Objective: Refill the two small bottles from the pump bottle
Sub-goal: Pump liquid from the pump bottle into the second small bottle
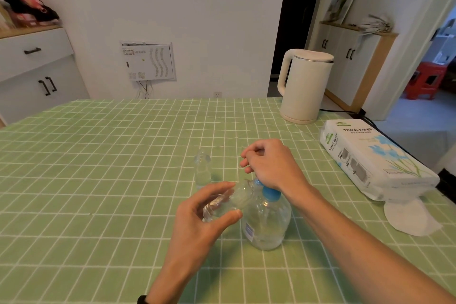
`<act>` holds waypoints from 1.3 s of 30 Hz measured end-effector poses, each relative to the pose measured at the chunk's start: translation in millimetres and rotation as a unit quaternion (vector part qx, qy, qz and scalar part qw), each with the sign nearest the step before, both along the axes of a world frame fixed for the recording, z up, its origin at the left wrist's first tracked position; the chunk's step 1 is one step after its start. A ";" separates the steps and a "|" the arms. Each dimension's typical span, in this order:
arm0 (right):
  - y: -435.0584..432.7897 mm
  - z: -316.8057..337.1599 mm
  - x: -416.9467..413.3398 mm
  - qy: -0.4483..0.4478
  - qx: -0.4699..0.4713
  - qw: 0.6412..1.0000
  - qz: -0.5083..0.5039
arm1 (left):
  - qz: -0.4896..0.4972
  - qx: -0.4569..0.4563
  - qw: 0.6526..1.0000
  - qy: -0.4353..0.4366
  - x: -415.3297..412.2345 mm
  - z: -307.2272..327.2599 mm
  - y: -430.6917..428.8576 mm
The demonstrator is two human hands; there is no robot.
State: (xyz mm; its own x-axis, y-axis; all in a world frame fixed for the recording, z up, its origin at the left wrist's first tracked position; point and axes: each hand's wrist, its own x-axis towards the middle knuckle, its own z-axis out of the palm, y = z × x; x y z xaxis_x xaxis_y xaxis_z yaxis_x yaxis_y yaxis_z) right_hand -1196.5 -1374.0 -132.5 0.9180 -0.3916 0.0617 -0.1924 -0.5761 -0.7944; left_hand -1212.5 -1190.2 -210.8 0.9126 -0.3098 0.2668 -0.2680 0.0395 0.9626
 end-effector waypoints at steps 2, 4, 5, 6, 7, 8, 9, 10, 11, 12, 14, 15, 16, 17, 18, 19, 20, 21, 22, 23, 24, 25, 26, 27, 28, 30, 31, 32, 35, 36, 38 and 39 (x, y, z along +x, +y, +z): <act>0.5 2.1 -0.7 0.003 -0.009 1.000 0.003 | -0.001 0.009 1.000 0.001 -0.2 0.7 0.9; 0.5 5.8 -0.4 0.011 -0.014 1.000 0.008 | -0.001 0.012 1.000 -0.002 -0.2 2.8 1.2; 0.3 7.8 0.3 0.012 -0.018 1.000 0.008 | -0.002 0.010 1.000 -0.004 0.0 4.4 0.9; 0.0 9.4 1.5 0.011 -0.025 1.000 0.007 | -0.003 0.008 1.000 -0.007 0.0 6.2 0.6; -0.3 10.1 2.6 0.009 -0.032 0.999 0.005 | -0.002 0.006 1.000 -0.009 0.0 7.5 0.5; -0.3 10.1 3.3 0.006 -0.033 0.999 0.004 | -0.002 0.004 1.000 -0.011 0.3 8.2 0.7; -0.4 9.4 3.5 0.001 -0.027 1.000 0.004 | -0.002 0.003 1.000 -0.012 0.7 8.3 0.9; -0.9 7.9 3.3 -0.006 -0.017 1.000 0.002 | -0.003 0.001 1.000 -0.012 0.9 7.6 1.0; -1.5 6.4 3.2 -0.012 -0.008 1.000 0.001 | -0.004 0.002 1.000 -0.011 1.4 6.4 1.2; -1.9 4.9 2.9 -0.015 -0.001 1.000 0.000 | -0.004 0.006 1.000 -0.012 1.9 4.7 1.2; -2.5 0.7 1.9 -0.008 0.006 1.000 0.002 | -0.002 0.012 1.000 -0.011 2.1 1.6 0.9; -2.5 -1.1 1.5 -0.002 0.009 1.000 0.005 | -0.001 0.011 1.000 -0.008 1.9 0.5 0.8; -2.4 -2.1 1.4 0.002 0.011 1.000 0.007 | -0.001 0.008 1.000 -0.006 1.7 -0.1 0.7; -2.5 -2.5 1.7 0.003 0.011 1.000 0.007 | -0.001 0.008 1.000 -0.005 1.5 -0.5 0.7; -2.6 -2.7 2.1 0.001 0.009 1.000 0.006 | -0.001 0.009 1.000 -0.004 1.3 -0.6 0.8; -2.6 -2.7 2.3 -0.001 0.010 1.000 0.005 | -0.001 0.011 1.000 -0.004 1.3 -0.6 0.9; -2.5 -2.4 2.4 -0.003 0.014 1.000 0.005 | -0.001 0.011 1.000 -0.005 1.4 -0.4 1.0; -2.5 -2.3 2.4 -0.005 0.017 1.000 0.005 | -0.001 0.011 1.000 -0.005 1.4 -0.1 1.2; -2.5 -2.4 2.3 -0.007 0.018 1.000 0.007 | -0.001 0.011 1.000 -0.006 1.2 0.4 1.0; -2.4 -2.2 2.3 -0.010 0.019 1.000 0.009 | 0.000 0.011 1.000 -0.007 0.9 1.0 1.0; -2.3 -1.6 2.1 -0.014 0.021 1.000 0.012 | 0.000 0.013 1.000 -0.008 0.7 1.7 1.0; -2.3 -0.6 2.0 -0.020 0.025 0.999 0.015 | 0.000 0.015 1.000 -0.009 0.8 2.6 1.0; -2.5 1.1 2.4 -0.027 0.028 0.999 0.018 | 0.001 0.016 1.000 -0.010 1.1 3.8 0.8; -2.8 3.1 3.2 -0.036 0.025 0.999 0.020 | 0.002 0.016 1.000 -0.012 1.5 5.2 0.8; -2.8 5.1 3.9 -0.044 0.019 0.999 0.022 | 0.003 0.016 1.000 -0.015 1.9 6.5 0.8; -2.4 7.4 5.1 -0.049 0.013 0.998 0.027 | 0.002 0.015 1.000 -0.018 2.3 8.6 0.8; -2.3 7.3 5.1 -0.047 0.017 0.998 0.030 | 0.001 0.015 1.000 -0.020 2.1 9.4 1.1; -2.3 6.5 4.8 -0.045 0.022 0.998 0.030 | 0.001 0.016 1.000 -0.021 1.9 9.6 1.1; -2.7 1.8 3.9 -0.024 0.033 0.999 0.025 | 0.002 0.020 1.000 -0.018 2.2 5.4 1.6; -2.5 -0.2 3.7 -0.012 0.037 0.999 0.024 | 0.002 0.020 1.000 -0.015 2.0 4.1 1.5; -2.2 -2.9 3.4 0.005 0.043 0.999 0.023 | 0.000 0.018 1.000 -0.016 0.8 2.7 1.0; -2.1 -3.3 3.8 0.005 0.044 0.999 0.022 | 0.000 0.015 1.000 -0.016 0.4 2.2 0.8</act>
